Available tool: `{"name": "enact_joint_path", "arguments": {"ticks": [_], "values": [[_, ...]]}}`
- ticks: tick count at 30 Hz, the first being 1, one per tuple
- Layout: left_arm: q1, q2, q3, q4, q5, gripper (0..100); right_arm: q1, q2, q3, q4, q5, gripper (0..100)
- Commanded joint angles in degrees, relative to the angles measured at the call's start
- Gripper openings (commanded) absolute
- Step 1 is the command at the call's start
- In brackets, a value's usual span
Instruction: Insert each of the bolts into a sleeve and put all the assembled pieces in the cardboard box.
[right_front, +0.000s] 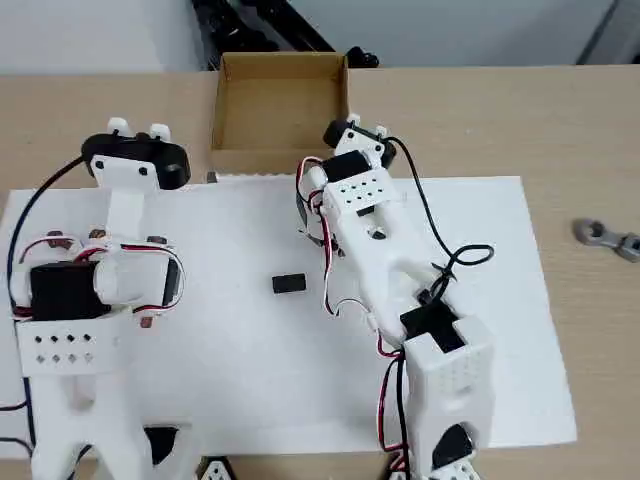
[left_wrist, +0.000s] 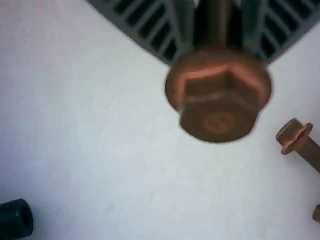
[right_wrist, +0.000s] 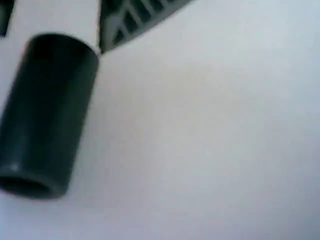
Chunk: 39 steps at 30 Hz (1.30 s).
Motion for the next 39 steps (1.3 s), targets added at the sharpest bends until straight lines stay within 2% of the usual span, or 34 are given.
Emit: {"name": "enact_joint_path", "arguments": {"ticks": [1, 5, 18, 26, 34, 36, 39], "values": [[-0.44, -1.76, -0.22, 0.09, 0.18, 1, 1.19, -0.66, -2.55, -1.1, -0.35, 16.7], [-0.35, -1.76, -0.22, 0.0, 0.0, 1, 1.27, -0.66, -2.55, -0.75, -0.26, 21.8], [-0.35, -1.76, -0.22, -0.79, 0.0, 1, 1.36, 0.57, -2.46, -8.4, -0.18, 21.7], [-0.18, -1.76, -0.22, -0.7, 0.0, 1, 1.45, 8.48, -2.46, -8.75, -0.18, 21.7], [-0.18, -1.76, -0.22, -0.7, 0.0, 1, 2.86, 9.71, -2.46, -8.4, -0.18, 21.4], [-0.18, -1.76, -0.22, -0.7, 0.0, 1, 2.86, 9.71, -2.46, -7.43, -0.18, 19.3], [-0.18, -1.76, -0.22, -0.7, 0.0, 1, 2.42, 9.98, -2.46, -4.62, -0.18, 10.2]]}}
